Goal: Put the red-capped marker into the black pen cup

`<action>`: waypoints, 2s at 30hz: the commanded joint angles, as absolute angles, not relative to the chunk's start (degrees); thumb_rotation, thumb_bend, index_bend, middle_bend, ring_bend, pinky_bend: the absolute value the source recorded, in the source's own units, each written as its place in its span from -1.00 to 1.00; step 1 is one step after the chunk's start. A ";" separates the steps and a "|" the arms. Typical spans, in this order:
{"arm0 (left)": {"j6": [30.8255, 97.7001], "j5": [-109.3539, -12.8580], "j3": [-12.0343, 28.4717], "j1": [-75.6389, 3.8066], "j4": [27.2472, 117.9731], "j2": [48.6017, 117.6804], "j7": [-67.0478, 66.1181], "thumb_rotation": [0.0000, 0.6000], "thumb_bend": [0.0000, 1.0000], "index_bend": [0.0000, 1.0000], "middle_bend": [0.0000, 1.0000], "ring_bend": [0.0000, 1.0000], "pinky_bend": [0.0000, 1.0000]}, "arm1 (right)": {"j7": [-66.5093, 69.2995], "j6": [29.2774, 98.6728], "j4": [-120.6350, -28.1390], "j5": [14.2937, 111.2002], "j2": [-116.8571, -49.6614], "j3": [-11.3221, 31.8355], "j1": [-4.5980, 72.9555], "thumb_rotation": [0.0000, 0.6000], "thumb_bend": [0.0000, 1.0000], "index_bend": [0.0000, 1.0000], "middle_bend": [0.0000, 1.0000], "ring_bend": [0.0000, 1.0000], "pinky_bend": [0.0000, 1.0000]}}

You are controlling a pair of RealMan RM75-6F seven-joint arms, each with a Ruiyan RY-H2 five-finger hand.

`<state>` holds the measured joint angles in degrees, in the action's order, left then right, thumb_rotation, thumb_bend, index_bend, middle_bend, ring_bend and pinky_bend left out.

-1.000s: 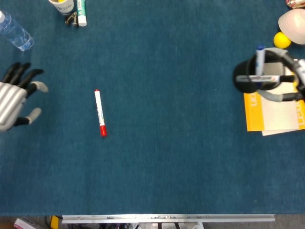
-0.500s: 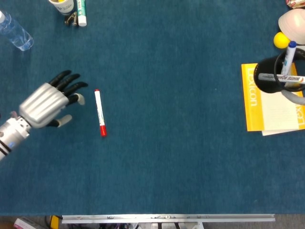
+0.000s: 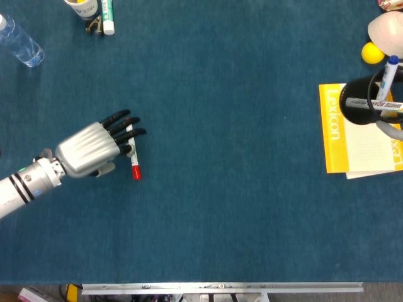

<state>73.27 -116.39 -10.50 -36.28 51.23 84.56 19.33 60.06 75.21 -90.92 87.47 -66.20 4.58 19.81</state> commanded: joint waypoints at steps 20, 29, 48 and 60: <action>73.55 -117.53 -14.99 -41.18 43.33 91.45 18.37 1.00 -0.42 -0.16 -0.75 -0.92 -1.00 | 60.68 74.52 -90.06 86.57 -66.25 5.06 18.65 1.00 -0.20 -0.11 -0.18 -0.44 -0.60; 73.73 -116.74 -16.15 -41.60 42.22 92.03 18.20 1.00 -0.42 -0.14 -0.75 -0.92 -1.00 | 61.19 74.54 -89.59 86.66 -66.29 5.23 18.28 1.00 -0.20 -0.11 -0.18 -0.44 -0.60; 73.37 -114.88 -17.73 -41.62 40.77 93.12 18.24 1.00 -0.42 -0.06 -0.75 -0.93 -1.00 | 61.62 74.51 -89.40 86.87 -66.35 5.56 17.90 1.00 -0.20 -0.11 -0.18 -0.44 -0.61; 73.24 -114.08 -18.32 -41.56 40.28 93.91 18.64 1.00 -0.42 -0.01 -0.75 -0.93 -1.00 | 61.75 74.28 -89.37 86.66 -66.26 5.78 17.76 1.00 -0.20 -0.11 -0.18 -0.44 -0.60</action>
<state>73.24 -114.09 -18.31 -41.55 40.29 93.90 18.64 61.74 74.28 -89.37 86.66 -66.26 5.78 17.76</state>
